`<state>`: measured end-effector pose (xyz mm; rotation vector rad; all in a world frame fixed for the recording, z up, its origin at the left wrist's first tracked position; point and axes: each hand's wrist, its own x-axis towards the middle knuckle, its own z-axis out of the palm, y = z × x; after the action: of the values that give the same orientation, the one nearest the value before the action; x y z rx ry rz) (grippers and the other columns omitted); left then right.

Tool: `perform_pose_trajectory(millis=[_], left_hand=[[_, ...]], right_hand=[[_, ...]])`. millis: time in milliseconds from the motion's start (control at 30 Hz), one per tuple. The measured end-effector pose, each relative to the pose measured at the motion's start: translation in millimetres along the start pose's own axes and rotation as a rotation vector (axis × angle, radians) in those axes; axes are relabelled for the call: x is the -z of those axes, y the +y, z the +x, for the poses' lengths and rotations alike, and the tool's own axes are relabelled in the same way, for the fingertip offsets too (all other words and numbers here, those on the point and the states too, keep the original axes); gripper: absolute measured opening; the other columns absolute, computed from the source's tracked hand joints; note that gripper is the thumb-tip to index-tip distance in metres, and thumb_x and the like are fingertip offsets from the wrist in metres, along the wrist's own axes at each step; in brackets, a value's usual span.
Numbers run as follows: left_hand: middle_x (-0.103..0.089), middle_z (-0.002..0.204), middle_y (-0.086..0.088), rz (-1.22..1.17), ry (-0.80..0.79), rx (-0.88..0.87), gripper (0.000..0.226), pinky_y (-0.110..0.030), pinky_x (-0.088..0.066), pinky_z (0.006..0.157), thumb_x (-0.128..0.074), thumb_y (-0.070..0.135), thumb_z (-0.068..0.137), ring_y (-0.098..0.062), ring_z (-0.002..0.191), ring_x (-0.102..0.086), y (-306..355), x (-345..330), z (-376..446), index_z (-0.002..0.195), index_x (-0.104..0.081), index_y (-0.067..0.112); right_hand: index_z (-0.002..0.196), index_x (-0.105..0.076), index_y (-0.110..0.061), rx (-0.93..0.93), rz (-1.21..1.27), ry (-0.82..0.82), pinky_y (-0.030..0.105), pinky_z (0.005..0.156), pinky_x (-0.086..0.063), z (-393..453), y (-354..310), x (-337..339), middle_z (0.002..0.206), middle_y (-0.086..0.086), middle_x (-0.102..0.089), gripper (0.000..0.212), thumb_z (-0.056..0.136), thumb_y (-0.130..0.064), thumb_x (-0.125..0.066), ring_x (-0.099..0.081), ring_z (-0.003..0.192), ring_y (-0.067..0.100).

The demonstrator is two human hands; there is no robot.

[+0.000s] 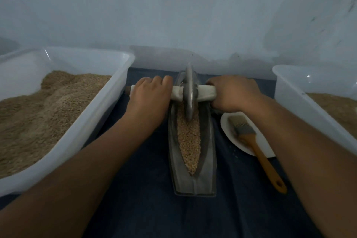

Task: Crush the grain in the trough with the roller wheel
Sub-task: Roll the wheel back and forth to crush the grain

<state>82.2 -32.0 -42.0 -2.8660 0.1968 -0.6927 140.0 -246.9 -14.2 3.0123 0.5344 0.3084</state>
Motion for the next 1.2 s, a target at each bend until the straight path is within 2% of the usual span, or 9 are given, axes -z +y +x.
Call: perform_pose_trajectory(millis=[267,367,500,567,700,867,967,1067,1200], left_hand=[[-0.058,0.117,-0.001,-0.039,0.028,-0.081,0.043,-0.034,-0.038,0.099,-0.068,0.021,0.083,-0.022,0.107,-0.054,7,23,-37,0.119,-0.045,0.021],[-0.055,0.123,0.000,-0.052,-0.012,-0.079,0.054,-0.033,-0.035,0.104,-0.072,0.023,0.080,-0.021,0.112,-0.052,7,34,-56,0.125,-0.042,0.022],[-0.050,0.132,0.002,-0.075,-0.015,-0.092,0.070,-0.034,-0.031,0.111,-0.075,0.029,0.078,-0.019,0.119,-0.048,9,49,-83,0.137,-0.036,0.023],[-0.051,0.131,0.003,-0.083,0.015,-0.100,0.066,-0.034,-0.033,0.108,-0.073,0.031,0.080,-0.018,0.118,-0.049,11,56,-90,0.136,-0.038,0.024],[-0.056,0.129,0.005,-0.126,0.084,-0.086,0.050,-0.033,-0.035,0.104,-0.065,0.030,0.086,-0.017,0.116,-0.052,14,63,-92,0.132,-0.045,0.026],[-0.052,0.136,0.004,-0.083,0.052,-0.123,0.060,-0.034,-0.031,0.111,-0.069,0.028,0.084,-0.017,0.123,-0.049,13,52,-78,0.136,-0.041,0.024],[-0.052,0.135,0.003,-0.074,-0.009,-0.108,0.063,-0.033,-0.035,0.109,-0.072,0.026,0.083,-0.017,0.121,-0.050,5,38,-63,0.136,-0.038,0.023],[-0.054,0.134,0.001,-0.091,-0.063,-0.060,0.067,-0.034,-0.040,0.104,-0.075,0.024,0.083,-0.020,0.119,-0.054,-1,23,-44,0.138,-0.037,0.022],[-0.059,0.126,-0.001,-0.097,-0.075,-0.024,0.058,-0.035,-0.045,0.095,-0.073,0.021,0.085,-0.021,0.110,-0.059,-5,7,-16,0.134,-0.040,0.021]], right_hand=[[0.116,-0.055,-0.045,-0.039,0.074,0.047,0.026,0.051,-0.026,-54,-6,-6,0.097,-0.009,-0.067,0.034,0.083,-0.042,-0.065,-0.059,0.080,0.018],[0.126,-0.055,-0.044,-0.017,0.070,0.123,0.030,0.057,-0.030,-77,-13,-3,0.104,-0.007,-0.069,0.041,0.086,-0.044,-0.064,-0.064,0.090,0.021],[0.123,-0.059,-0.037,0.020,0.103,0.203,0.032,0.065,-0.037,-104,-21,3,0.107,-0.006,-0.069,0.034,0.089,-0.040,-0.063,-0.065,0.093,0.021],[0.123,-0.059,-0.036,0.012,0.116,0.218,0.032,0.068,-0.040,-115,-23,5,0.109,-0.006,-0.069,0.032,0.091,-0.039,-0.062,-0.065,0.095,0.022],[0.121,-0.059,-0.035,-0.022,0.113,0.231,0.030,0.065,-0.034,-129,-23,3,0.107,-0.009,-0.068,0.028,0.093,-0.038,-0.061,-0.064,0.093,0.018],[0.124,-0.057,-0.036,-0.042,0.135,0.180,0.029,0.066,-0.034,-117,-20,-3,0.109,-0.008,-0.068,0.033,0.092,-0.039,-0.062,-0.064,0.096,0.018],[0.124,-0.056,-0.035,-0.017,0.075,0.180,0.031,0.064,-0.037,-94,-19,-5,0.107,-0.008,-0.069,0.037,0.089,-0.043,-0.064,-0.066,0.094,0.019],[0.111,-0.060,-0.036,-0.006,-0.018,0.191,0.031,0.058,-0.034,-64,-16,-5,0.096,-0.009,-0.068,0.028,0.085,-0.045,-0.065,-0.064,0.084,0.018],[0.097,-0.059,-0.034,-0.032,-0.045,0.096,0.026,0.050,-0.024,-26,-9,-6,0.083,-0.010,-0.061,0.021,0.078,-0.038,-0.066,-0.054,0.072,0.016]])
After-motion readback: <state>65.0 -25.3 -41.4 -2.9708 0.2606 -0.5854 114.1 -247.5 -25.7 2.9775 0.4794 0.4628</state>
